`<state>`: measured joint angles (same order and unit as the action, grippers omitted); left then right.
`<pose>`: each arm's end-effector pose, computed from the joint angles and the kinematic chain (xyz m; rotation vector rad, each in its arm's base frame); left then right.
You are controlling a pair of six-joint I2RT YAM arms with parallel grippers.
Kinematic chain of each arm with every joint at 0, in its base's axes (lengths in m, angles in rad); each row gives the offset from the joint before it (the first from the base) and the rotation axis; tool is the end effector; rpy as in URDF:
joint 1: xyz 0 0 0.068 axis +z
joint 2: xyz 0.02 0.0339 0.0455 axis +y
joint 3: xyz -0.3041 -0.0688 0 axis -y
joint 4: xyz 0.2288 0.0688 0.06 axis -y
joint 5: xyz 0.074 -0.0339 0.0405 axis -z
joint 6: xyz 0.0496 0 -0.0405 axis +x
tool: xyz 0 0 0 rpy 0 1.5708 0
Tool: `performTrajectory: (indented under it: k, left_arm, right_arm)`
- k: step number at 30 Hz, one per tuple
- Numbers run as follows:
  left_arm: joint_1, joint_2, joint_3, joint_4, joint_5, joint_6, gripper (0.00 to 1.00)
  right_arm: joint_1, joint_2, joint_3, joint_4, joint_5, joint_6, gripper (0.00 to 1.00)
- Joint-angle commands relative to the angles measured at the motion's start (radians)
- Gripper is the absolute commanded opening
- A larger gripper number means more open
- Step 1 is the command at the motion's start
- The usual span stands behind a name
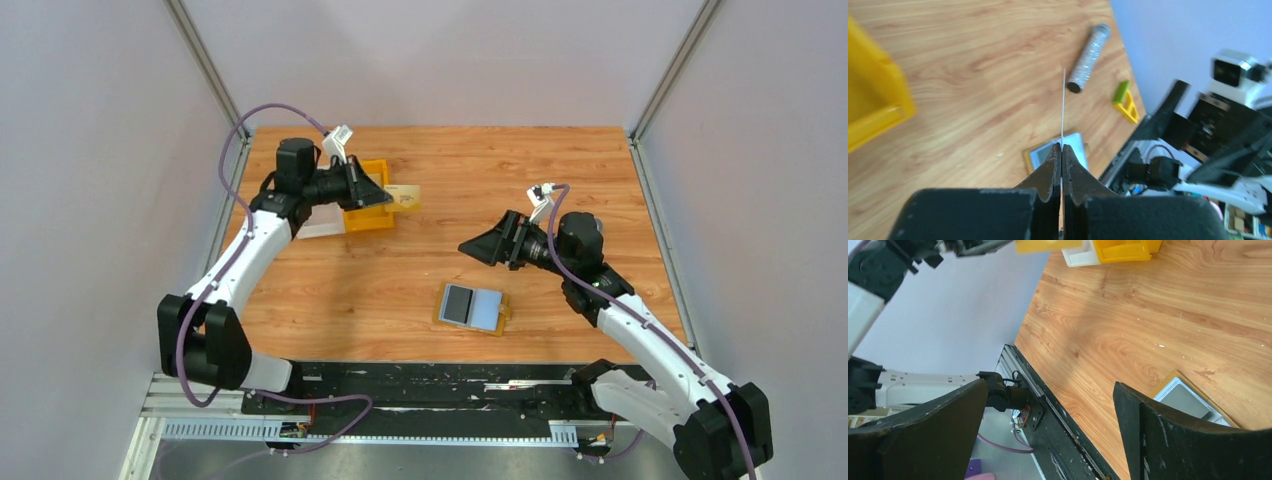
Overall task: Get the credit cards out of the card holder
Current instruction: Place the credit card in the storage box.
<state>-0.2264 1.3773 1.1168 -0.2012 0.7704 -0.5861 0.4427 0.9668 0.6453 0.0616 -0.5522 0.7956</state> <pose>0.2809 -0.1001 0.3621 0.1411 2.1282 -1.2768 0.1656 0.1073 0.3186 -0.0768 2.0185 1.3361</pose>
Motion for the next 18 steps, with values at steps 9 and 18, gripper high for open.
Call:
performTrajectory:
  k: [9,18]
  left_arm:
    - [0.202,0.393,0.378,-0.349,-0.075,0.170,0.00]
    - [0.211,0.612,0.655,-0.431,-0.192,0.199,0.00]
  right_arm:
    - [0.001,-0.030,0.085,-0.130,-0.005,-0.185,1.00]
    - [0.001,0.009,0.094,-0.136,0.017,-0.206,1.00]
